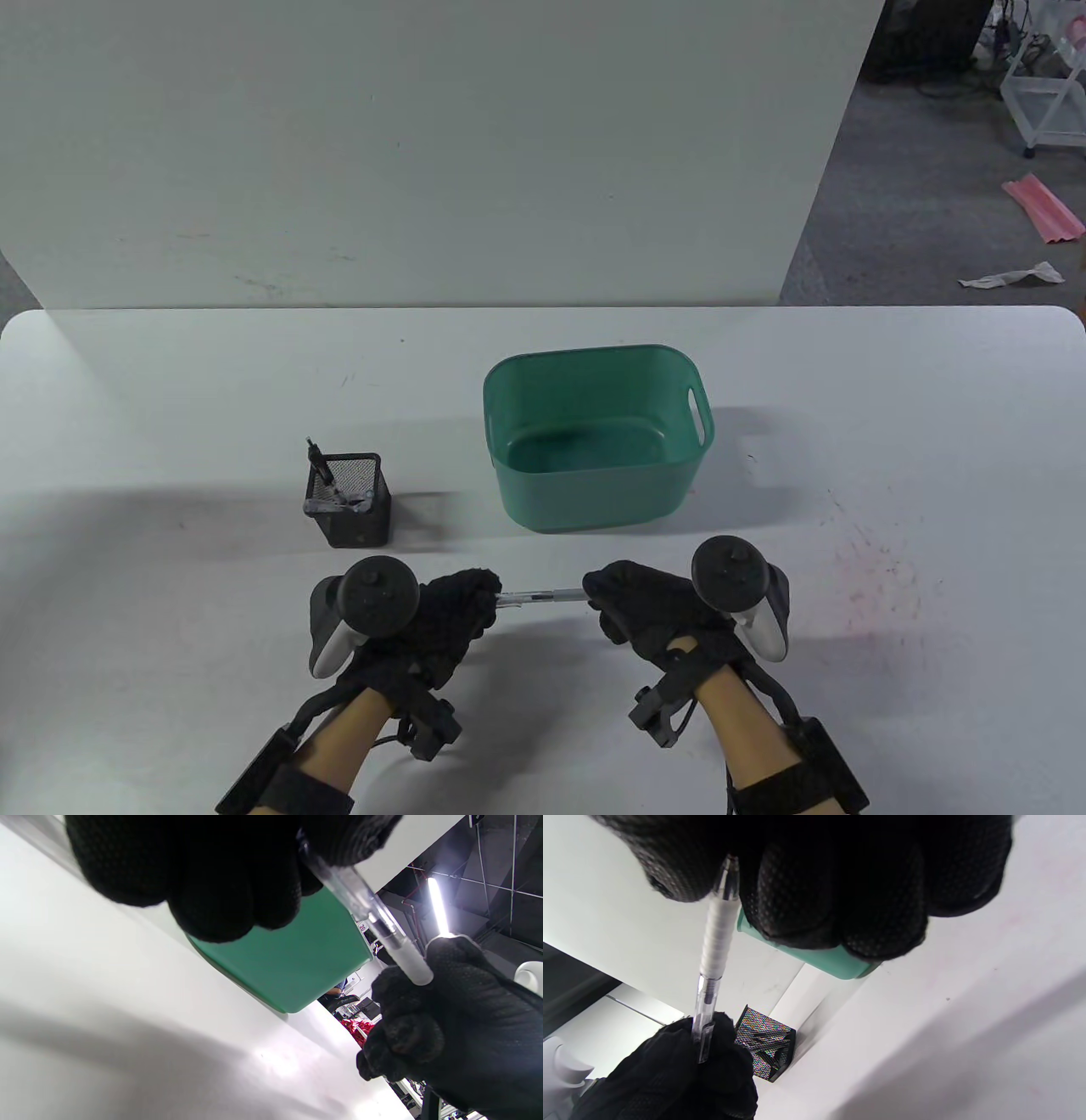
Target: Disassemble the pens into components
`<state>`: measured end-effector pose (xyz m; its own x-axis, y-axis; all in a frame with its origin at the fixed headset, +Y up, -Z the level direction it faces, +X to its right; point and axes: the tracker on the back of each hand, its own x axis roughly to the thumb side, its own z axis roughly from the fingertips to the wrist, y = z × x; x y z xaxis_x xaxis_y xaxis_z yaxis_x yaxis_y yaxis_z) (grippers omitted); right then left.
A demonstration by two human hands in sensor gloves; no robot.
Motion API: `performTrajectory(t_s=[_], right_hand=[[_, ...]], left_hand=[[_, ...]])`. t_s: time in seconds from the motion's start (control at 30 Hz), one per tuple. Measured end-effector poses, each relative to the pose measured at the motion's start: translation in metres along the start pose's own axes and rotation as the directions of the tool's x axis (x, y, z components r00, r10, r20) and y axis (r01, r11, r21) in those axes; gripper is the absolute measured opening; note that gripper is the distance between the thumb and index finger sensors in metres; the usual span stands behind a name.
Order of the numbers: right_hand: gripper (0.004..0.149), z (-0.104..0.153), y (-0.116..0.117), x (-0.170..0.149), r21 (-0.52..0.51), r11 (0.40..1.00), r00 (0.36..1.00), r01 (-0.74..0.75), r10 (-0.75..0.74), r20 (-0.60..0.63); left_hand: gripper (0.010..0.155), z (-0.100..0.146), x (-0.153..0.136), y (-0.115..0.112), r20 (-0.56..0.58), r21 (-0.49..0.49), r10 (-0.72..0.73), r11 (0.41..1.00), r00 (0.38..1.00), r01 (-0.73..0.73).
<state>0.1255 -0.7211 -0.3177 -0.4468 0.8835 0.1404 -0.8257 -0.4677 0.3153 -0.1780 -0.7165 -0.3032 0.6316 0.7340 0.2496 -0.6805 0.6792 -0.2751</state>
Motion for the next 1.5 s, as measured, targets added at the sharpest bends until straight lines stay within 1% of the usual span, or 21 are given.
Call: performTrajectory(t_s=[0.07,0.1,0.13,0.17,0.2,0.27,0.3,0.33,0.47,0.53,0.6,0.67,0.73,0.9,1.0,1.13,1.17,1.2,1.27,1.4,1.5], right_hand=[[0.046,-0.0008,-0.0001,-0.0004,0.003,1.0,0.999,0.022,-0.022,0.025],[0.047,-0.0011,-0.0001,-0.0008,0.016,0.999,0.999,0.036,-0.037,0.025],[0.049,-0.0016,0.0001,-0.0012,0.038,0.998,0.998,0.058,-0.059,0.024],[0.055,-0.0015,0.0003,-0.0014,0.054,0.996,0.998,0.064,-0.064,0.009],[0.061,-0.001,0.0003,-0.0014,0.052,0.997,0.999,0.049,-0.049,-0.001],[0.067,0.0004,-0.0002,-0.0015,0.003,0.999,0.999,-0.048,0.048,0.011],[0.066,0.0007,0.0,-0.0004,-0.037,0.995,0.996,-0.091,0.092,0.015],[0.063,0.0009,-0.0003,-0.0001,-0.049,0.992,0.993,-0.112,0.113,0.018],[0.051,0.0005,0.0003,0.001,-0.066,0.997,0.999,-0.027,0.03,0.033],[0.047,0.0004,-0.0003,0.0022,-0.057,0.998,0.998,-0.022,0.025,0.06],[0.049,0.0004,0.0,0.0029,-0.041,0.999,0.997,-0.024,0.027,0.076],[0.057,0.0005,0.0001,0.0033,-0.048,0.998,0.994,-0.05,0.054,0.094],[0.064,0.0013,-0.0002,0.0024,-0.069,0.994,0.993,-0.082,0.088,0.081],[0.06,0.0014,0.0005,0.0001,-0.057,0.997,0.996,-0.061,0.064,0.06],[0.051,0.0009,0.0011,0.0011,-0.052,0.997,0.996,-0.051,0.054,0.064],[0.047,-0.0002,-0.0001,0.0023,-0.027,1.0,0.995,-0.01,0.013,0.101],[0.05,-0.0002,-0.0003,0.0025,-0.021,1.0,0.994,-0.011,0.013,0.107],[0.057,0.0,-0.0006,0.0026,-0.022,0.999,0.995,-0.023,0.025,0.099],[0.065,0.0014,-0.0008,0.0007,-0.054,0.997,0.995,-0.054,0.058,0.076],[0.059,0.0014,0.0006,-0.0008,-0.049,0.999,0.999,-0.021,0.023,0.037],[0.049,0.0008,-0.0007,0.0026,-0.062,0.998,0.997,0.0,0.005,0.081]], left_hand=[[0.047,-0.0002,-0.0003,0.0001,0.0,0.0,-0.001,1.0,1.0,0.001],[0.048,-0.0003,-0.0004,0.0004,-0.001,0.0,0.002,1.0,1.0,-0.002],[0.048,-0.0003,-0.0009,0.0007,-0.004,0.002,0.007,1.0,1.0,-0.007],[0.047,-0.0003,-0.0014,0.0009,-0.005,0.003,0.008,1.0,1.0,-0.008],[0.048,-0.0002,-0.0017,0.0011,-0.008,0.004,0.005,1.0,1.0,-0.005],[0.048,0.0001,-0.0017,0.0015,-0.017,0.011,0.002,1.0,1.0,-0.002],[0.048,0.0,-0.0017,0.0016,-0.017,0.01,0.005,1.0,1.0,-0.005],[0.048,0.0,-0.0017,0.0015,-0.017,0.01,0.009,1.0,1.0,-0.009],[0.048,-0.0001,-0.0019,0.0012,-0.013,0.005,0.015,1.0,1.0,-0.015],[0.048,0.0,-0.0018,0.0012,-0.014,0.005,0.02,1.0,1.0,-0.02],[0.048,-0.0001,-0.0022,0.0019,-0.015,0.011,0.019,1.0,1.0,-0.019],[0.048,-0.0001,-0.003,0.0026,-0.017,0.015,0.022,1.0,1.0,-0.022],[0.048,0.0001,-0.0032,0.0029,-0.018,0.016,0.028,0.999,0.999,-0.027],[0.048,-0.0002,-0.0035,0.0027,-0.017,0.014,0.026,1.0,1.0,-0.026],[0.048,-0.0001,-0.0034,0.0022,-0.015,0.008,0.024,1.0,1.0,-0.024],[0.048,-0.0001,-0.0041,0.0026,-0.021,0.008,0.03,1.0,0.999,-0.03],[0.048,0.0,-0.0048,0.0029,-0.022,0.01,0.032,0.999,0.999,-0.032],[0.048,0.0001,-0.0052,0.003,-0.024,0.011,0.04,0.999,0.999,-0.04],[0.048,0.0004,-0.0054,0.0032,-0.024,0.011,0.051,0.999,0.998,-0.051],[0.048,0.0,-0.0059,0.0021,-0.026,-0.002,0.073,0.997,0.997,-0.073],[0.047,-0.0011,-0.0083,-0.0002,-0.039,-0.031,0.116,0.993,0.993,-0.117]])
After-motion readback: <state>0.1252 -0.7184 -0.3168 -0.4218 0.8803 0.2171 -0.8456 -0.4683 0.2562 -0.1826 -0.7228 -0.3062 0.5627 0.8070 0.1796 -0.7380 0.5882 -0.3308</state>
